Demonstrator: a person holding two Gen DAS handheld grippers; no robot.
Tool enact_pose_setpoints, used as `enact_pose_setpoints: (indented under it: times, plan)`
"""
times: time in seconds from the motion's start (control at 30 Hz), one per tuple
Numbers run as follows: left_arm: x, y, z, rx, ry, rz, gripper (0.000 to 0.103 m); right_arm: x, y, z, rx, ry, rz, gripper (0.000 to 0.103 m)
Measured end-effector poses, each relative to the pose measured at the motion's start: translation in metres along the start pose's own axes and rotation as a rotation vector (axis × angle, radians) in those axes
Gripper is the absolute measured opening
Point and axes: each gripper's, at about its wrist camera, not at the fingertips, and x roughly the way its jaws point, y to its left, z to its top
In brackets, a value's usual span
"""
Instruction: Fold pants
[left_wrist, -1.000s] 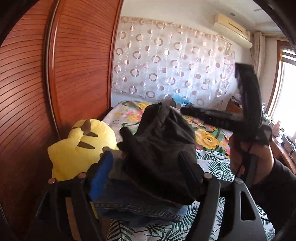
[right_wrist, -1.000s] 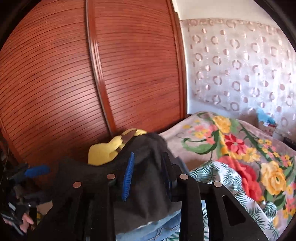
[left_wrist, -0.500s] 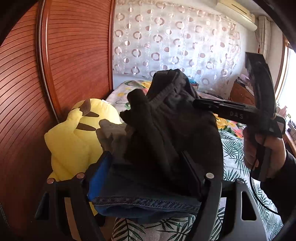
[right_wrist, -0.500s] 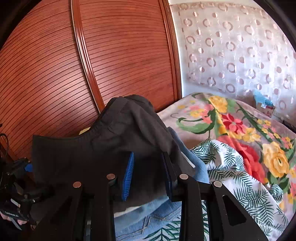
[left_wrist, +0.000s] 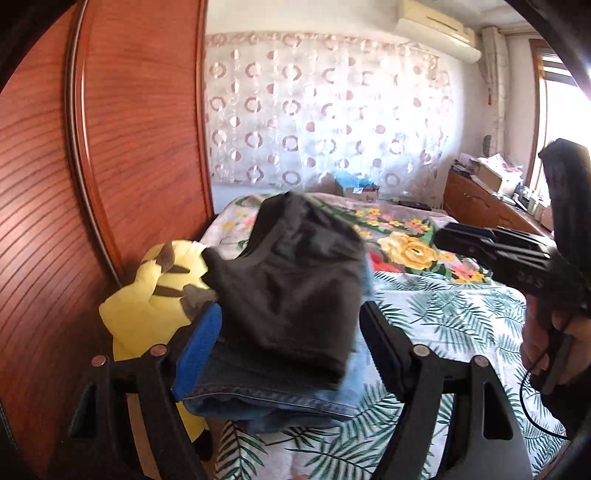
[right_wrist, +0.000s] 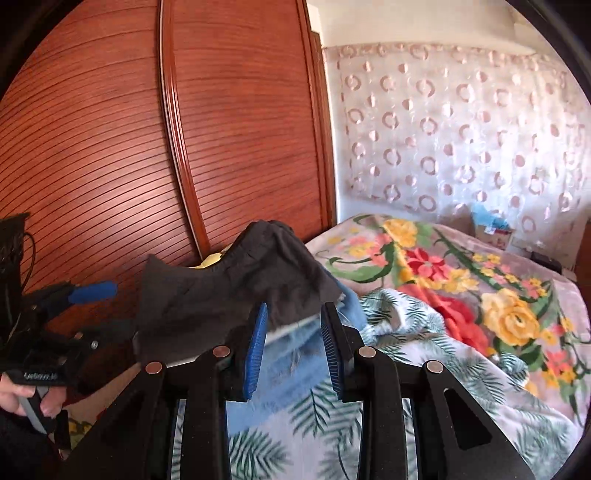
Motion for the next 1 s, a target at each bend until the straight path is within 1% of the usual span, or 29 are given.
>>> enact_pose_setpoints:
  times: [0.13,0.2,0.27,0.43,0.57,0.63,0.7,0.8,0.93,1.0]
  plan:
    - [-0.02,-0.02,0.001,0.032,-0.032,-0.024,0.087,-0.05,0.007,-0.014,0.017,-0.027,-0.031,0.031]
    - [-0.032,-0.031,0.001,0.042,-0.056,-0.043,0.098,-0.073,0.009,-0.02,0.031,-0.043,-0.043,0.031]
    - [-0.041,-0.041,0.003,0.048,-0.075,-0.068,0.102,-0.094,0.011,-0.027,0.043,-0.062,-0.057,0.032]
    - [-0.062,-0.076,0.005,0.12,-0.095,-0.1,0.103,-0.142,0.019,-0.045,0.056,-0.101,-0.114,0.036]
    - [-0.08,-0.1,0.003,0.155,-0.116,-0.14,0.103,-0.177,0.028,-0.059,0.069,-0.123,-0.163,0.043]
    - [-0.088,-0.11,0.001,0.167,-0.127,-0.145,0.103,-0.194,0.034,-0.067,0.081,-0.133,-0.186,0.045]
    - [-0.098,-0.122,-0.003,0.168,-0.142,-0.17,0.103,-0.211,0.042,-0.074,0.095,-0.142,-0.215,0.046]
    - [-0.108,-0.136,-0.008,0.141,-0.145,-0.214,0.103,-0.235,0.054,-0.086,0.117,-0.152,-0.263,0.048]
    - [-0.122,-0.151,-0.014,0.123,-0.164,-0.232,0.103,-0.257,0.075,-0.098,0.142,-0.159,-0.365,0.05]
    - [-0.127,-0.158,-0.017,0.116,-0.163,-0.24,0.103,-0.269,0.086,-0.104,0.165,-0.163,-0.403,0.05]
